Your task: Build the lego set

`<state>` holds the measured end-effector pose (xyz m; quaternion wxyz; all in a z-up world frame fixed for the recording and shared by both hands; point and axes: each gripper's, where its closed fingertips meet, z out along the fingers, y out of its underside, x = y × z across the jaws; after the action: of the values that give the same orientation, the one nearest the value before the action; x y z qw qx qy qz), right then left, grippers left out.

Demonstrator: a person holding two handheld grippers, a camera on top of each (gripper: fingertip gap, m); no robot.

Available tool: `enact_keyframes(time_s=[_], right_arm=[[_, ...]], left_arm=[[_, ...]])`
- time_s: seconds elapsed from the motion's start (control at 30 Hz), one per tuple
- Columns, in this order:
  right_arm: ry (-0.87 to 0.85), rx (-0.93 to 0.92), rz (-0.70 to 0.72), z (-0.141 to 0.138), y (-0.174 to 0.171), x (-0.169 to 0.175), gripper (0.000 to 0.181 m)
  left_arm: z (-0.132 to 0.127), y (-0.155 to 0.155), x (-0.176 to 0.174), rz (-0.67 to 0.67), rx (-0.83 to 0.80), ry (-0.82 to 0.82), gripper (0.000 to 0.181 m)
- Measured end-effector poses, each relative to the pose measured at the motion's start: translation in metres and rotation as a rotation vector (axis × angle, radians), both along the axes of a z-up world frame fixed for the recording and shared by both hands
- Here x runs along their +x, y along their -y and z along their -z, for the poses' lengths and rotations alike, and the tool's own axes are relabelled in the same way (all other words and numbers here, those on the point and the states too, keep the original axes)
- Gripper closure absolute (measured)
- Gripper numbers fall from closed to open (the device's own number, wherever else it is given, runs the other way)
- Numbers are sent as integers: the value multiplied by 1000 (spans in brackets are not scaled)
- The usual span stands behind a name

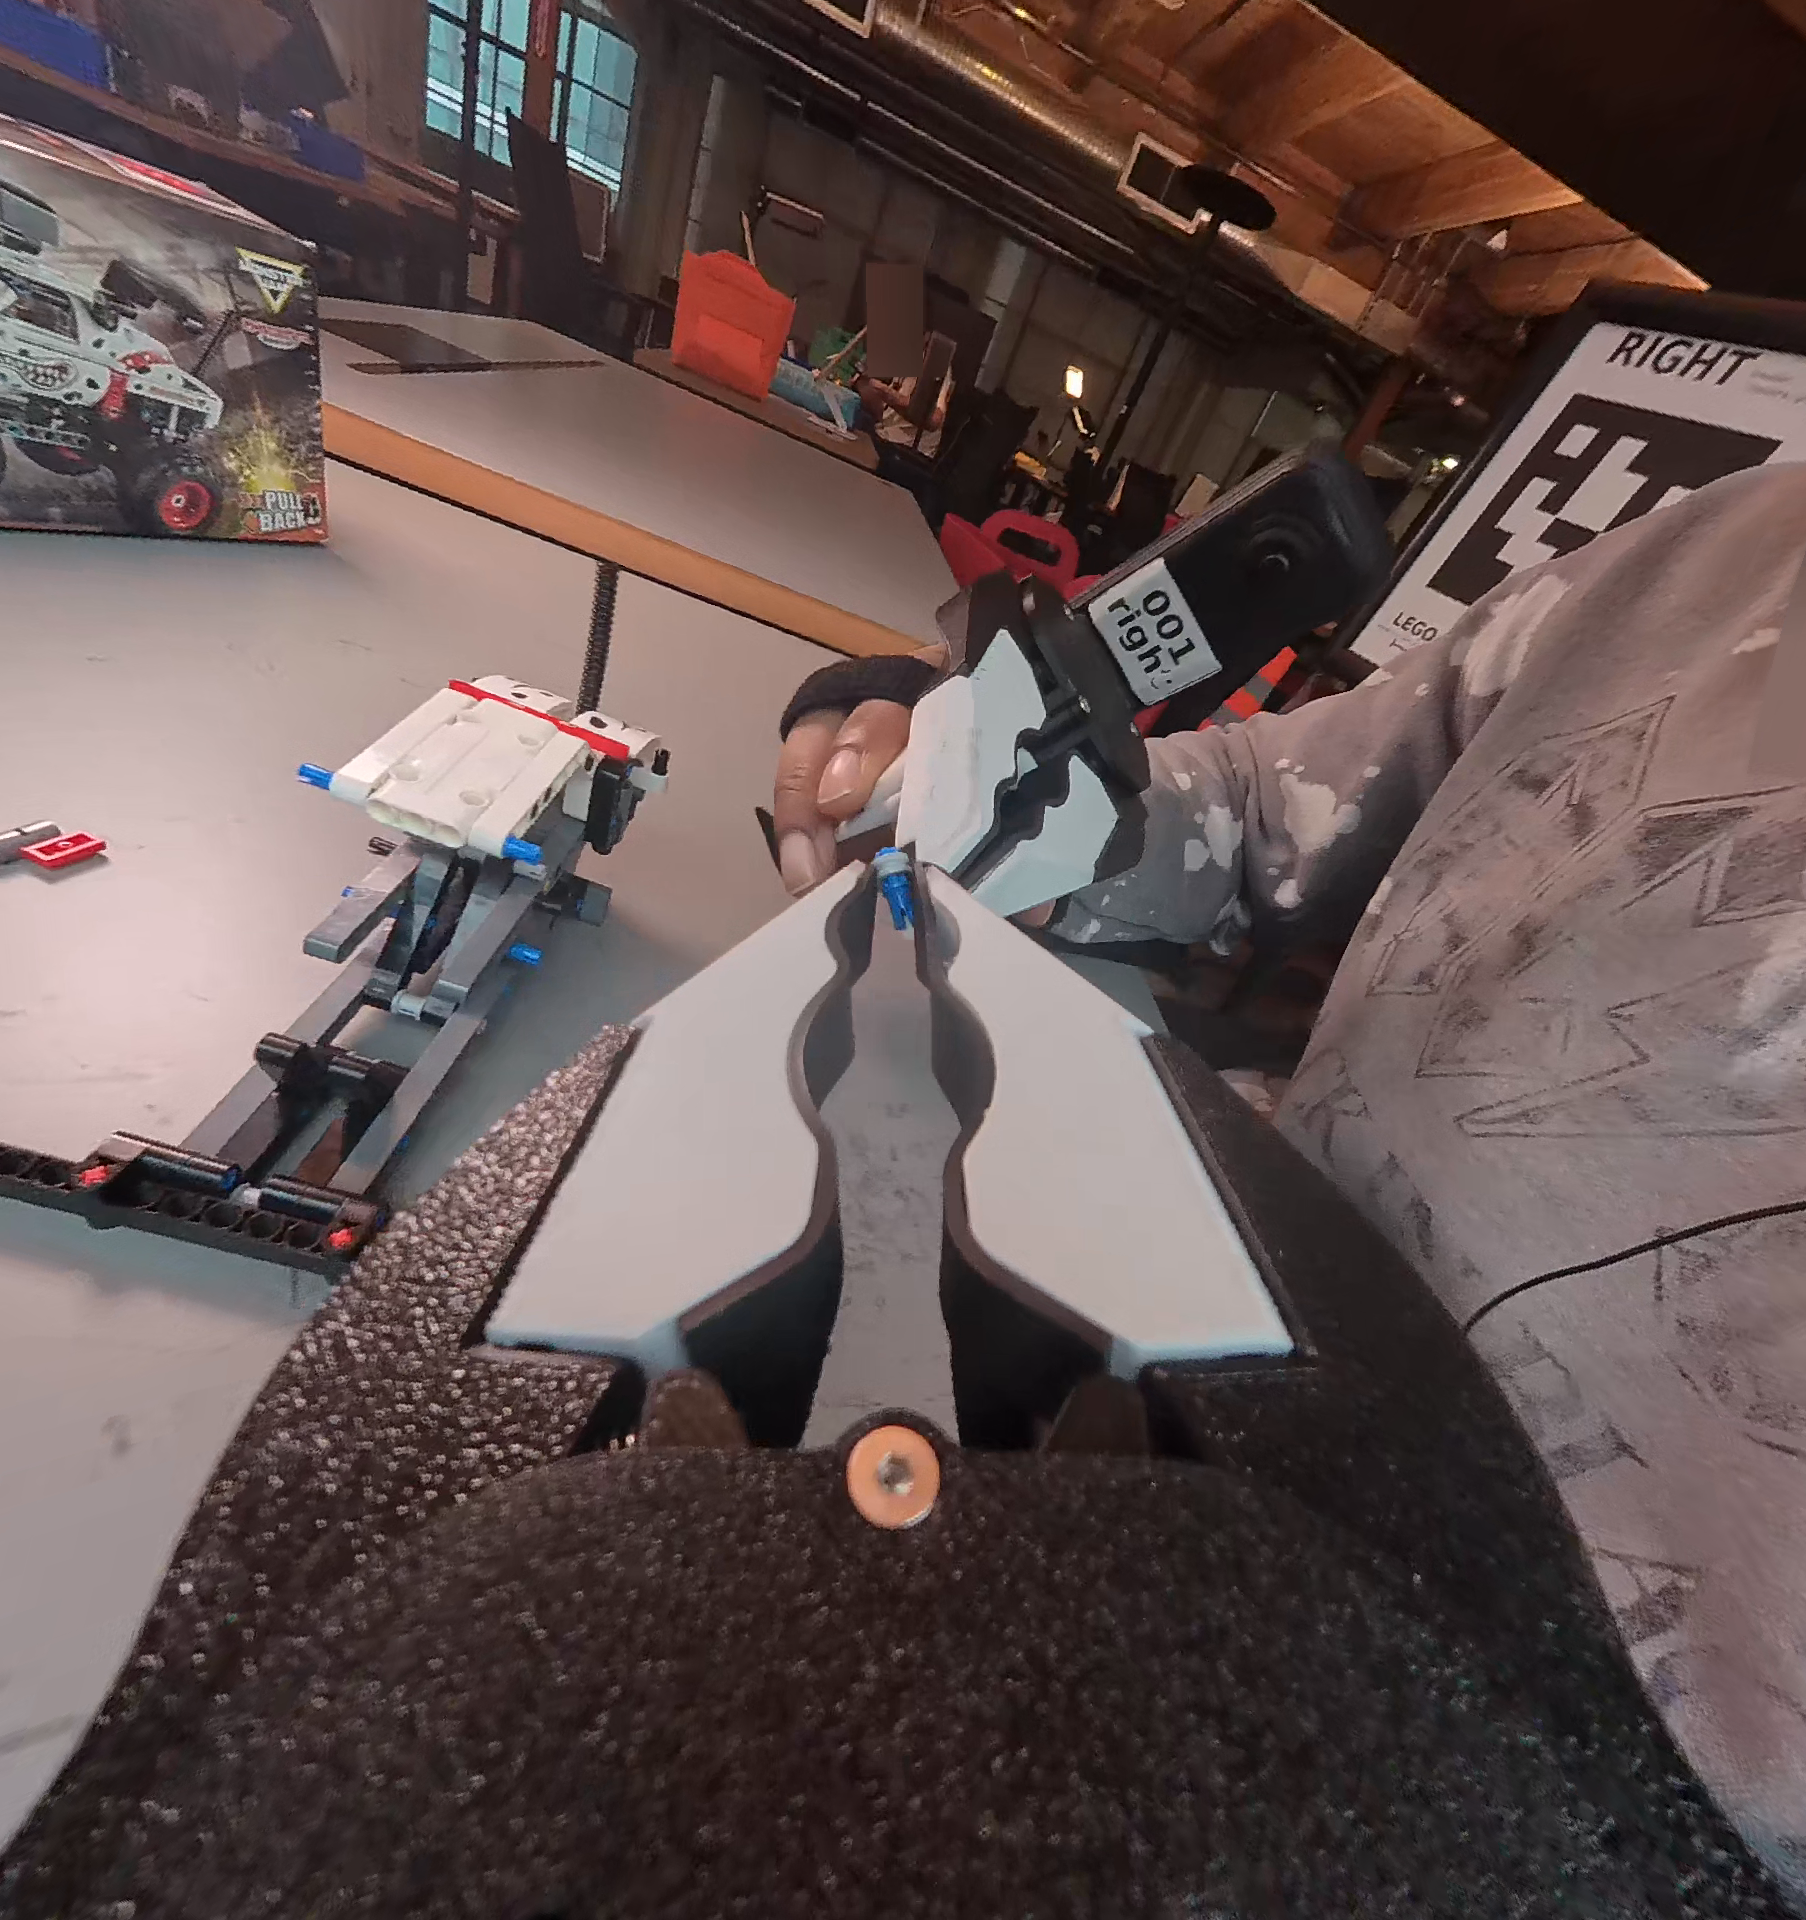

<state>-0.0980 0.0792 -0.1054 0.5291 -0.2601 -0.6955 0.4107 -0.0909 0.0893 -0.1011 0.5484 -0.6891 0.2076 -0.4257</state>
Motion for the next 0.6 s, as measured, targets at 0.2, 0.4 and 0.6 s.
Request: enact_keyframes(time_s=[0.2, 0.4, 0.6], right_arm=[[-74, -35, -30, -16, 4, 5, 181], [32, -397, -78, -26, -9, 6, 164], [29, -228, -132, -18, 6, 11, 171]], left_arm=[[-15, 7, 0, 66, 4, 128, 176], [-16, 8, -1, 50, 42, 82, 176], [-14, 17, 10, 158, -18, 141, 176]])
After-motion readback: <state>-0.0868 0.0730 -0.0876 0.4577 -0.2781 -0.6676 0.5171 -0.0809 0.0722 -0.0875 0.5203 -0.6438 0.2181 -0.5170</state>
